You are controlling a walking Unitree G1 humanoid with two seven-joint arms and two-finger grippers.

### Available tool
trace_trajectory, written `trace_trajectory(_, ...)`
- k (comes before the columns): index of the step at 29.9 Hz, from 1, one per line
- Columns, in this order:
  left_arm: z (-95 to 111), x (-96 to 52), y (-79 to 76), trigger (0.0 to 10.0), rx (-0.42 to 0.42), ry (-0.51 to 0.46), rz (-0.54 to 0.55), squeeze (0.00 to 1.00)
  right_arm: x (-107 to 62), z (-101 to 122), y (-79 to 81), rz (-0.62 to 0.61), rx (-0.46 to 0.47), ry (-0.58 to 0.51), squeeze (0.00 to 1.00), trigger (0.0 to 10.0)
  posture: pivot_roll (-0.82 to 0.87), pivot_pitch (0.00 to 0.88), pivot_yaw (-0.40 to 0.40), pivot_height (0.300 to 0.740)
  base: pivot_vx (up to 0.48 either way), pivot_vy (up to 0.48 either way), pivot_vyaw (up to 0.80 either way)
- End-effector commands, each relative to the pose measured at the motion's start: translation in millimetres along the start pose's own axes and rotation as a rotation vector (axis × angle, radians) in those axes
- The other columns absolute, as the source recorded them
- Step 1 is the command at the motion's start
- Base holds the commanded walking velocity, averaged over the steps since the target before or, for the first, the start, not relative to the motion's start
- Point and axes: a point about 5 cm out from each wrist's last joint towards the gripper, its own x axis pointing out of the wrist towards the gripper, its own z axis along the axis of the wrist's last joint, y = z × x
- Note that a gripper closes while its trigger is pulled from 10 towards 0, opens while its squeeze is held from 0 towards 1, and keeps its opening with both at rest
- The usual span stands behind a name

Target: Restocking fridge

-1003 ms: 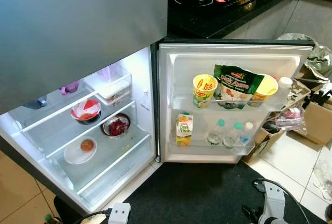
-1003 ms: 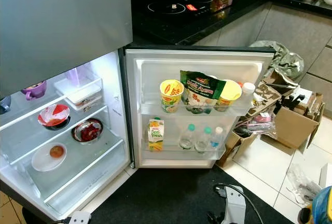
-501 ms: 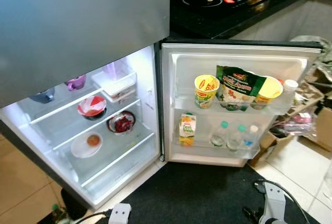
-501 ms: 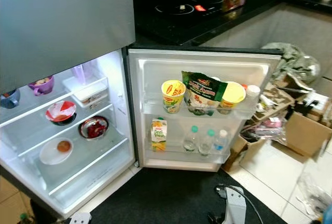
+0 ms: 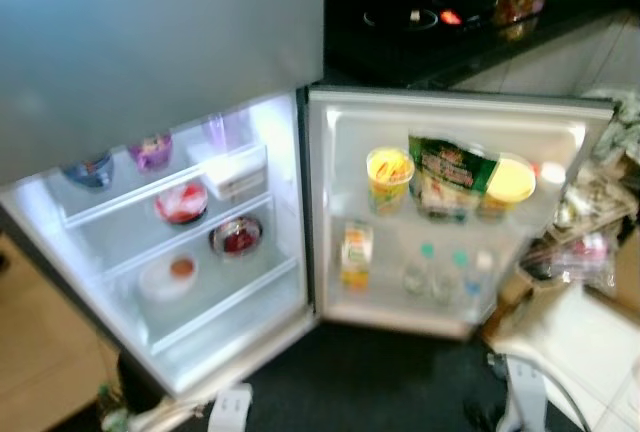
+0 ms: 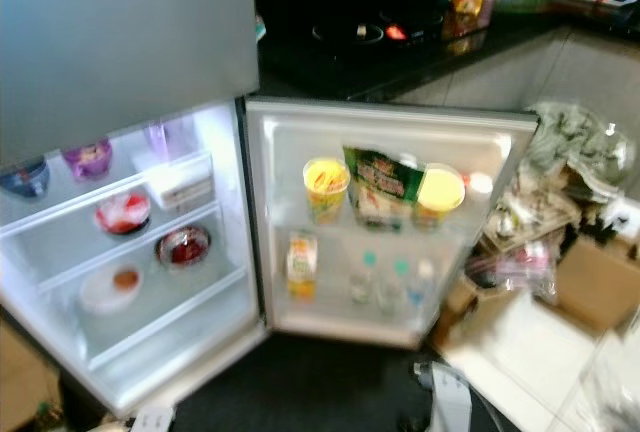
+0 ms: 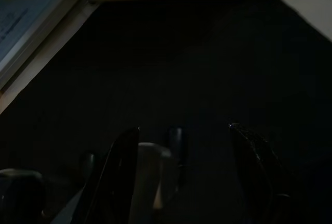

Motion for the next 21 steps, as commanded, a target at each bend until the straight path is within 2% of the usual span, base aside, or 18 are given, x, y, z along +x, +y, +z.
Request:
trace_trajectory(1,-11.6,-1.6,-1.9,10.0,0.001,0.046,-0.009,0.0,0.8,0.9,2.5,0.004,-0.014,-0.007,0.0,10.0,-0.05,0.0,-0.007,0.74,0.0,-0.349,0.0)
trace_trajectory(21,-11.0,-1.7,-1.7,10.0,0.015,0.048,-0.019,0.0,-0.6,2.8,-0.3,0.022,-0.021,-0.028,0.0,10.0,-0.06,0.0,-0.006,0.74,0.0,-0.349,0.0)
